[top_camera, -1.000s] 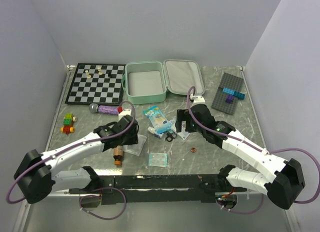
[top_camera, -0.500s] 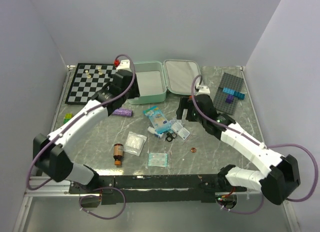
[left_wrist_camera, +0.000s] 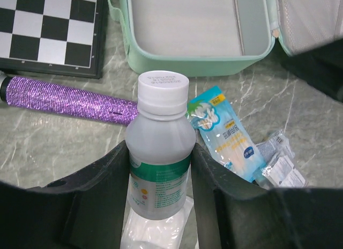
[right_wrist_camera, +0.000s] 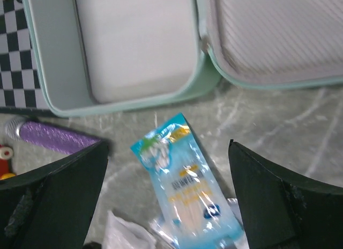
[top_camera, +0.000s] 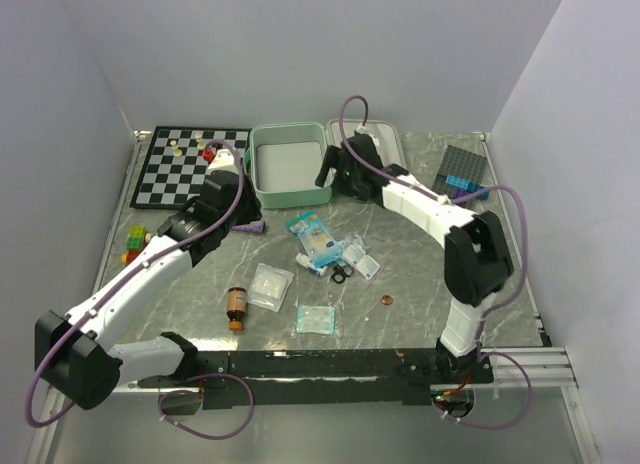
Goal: Organize the medicine kit
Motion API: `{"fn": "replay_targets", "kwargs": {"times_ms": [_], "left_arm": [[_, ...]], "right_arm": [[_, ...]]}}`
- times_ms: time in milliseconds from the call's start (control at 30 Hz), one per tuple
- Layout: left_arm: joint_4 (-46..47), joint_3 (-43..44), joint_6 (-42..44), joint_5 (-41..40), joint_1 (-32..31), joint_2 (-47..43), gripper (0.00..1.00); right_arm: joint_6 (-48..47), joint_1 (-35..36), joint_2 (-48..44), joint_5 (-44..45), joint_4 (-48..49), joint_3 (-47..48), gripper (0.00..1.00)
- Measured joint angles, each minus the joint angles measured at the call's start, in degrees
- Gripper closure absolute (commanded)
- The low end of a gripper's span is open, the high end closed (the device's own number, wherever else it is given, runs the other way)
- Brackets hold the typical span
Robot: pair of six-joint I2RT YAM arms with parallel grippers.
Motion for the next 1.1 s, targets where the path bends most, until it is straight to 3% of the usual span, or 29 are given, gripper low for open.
{"fn": "replay_targets", "kwargs": {"times_ms": [333,600,767,867,1100], "left_arm": [[0.6,-4.9,-0.8,0.1,0.2,-5.1,0.95],[0.9,-5.5,-0.8,-0.7,0.2,-6.8,0.96],[0.9,-5.6,-0.7,-1.2,0.3,-7.9,0.97],[0.9,-5.6,-0.7,-1.6,0.3,-8.2,0.98],[0.9,-5.6,-0.7,-2.4,0.3,-8.5,0.98]], "right_arm": [[3.1,0.0,16.8,2.0,-7.4,20.2,0.16],[-0.2,2.8,15.2,8.8,-4.2,14.6,0.28],[-5.2,7.6,14.8,11.0,-2.4,17.2,0.39],[-7.3,9.5,16.0,10.0,-3.3,23.7,0.44],[-10.1,8.5,26.8,4.3,-6.5,42.1,0.48]]}}
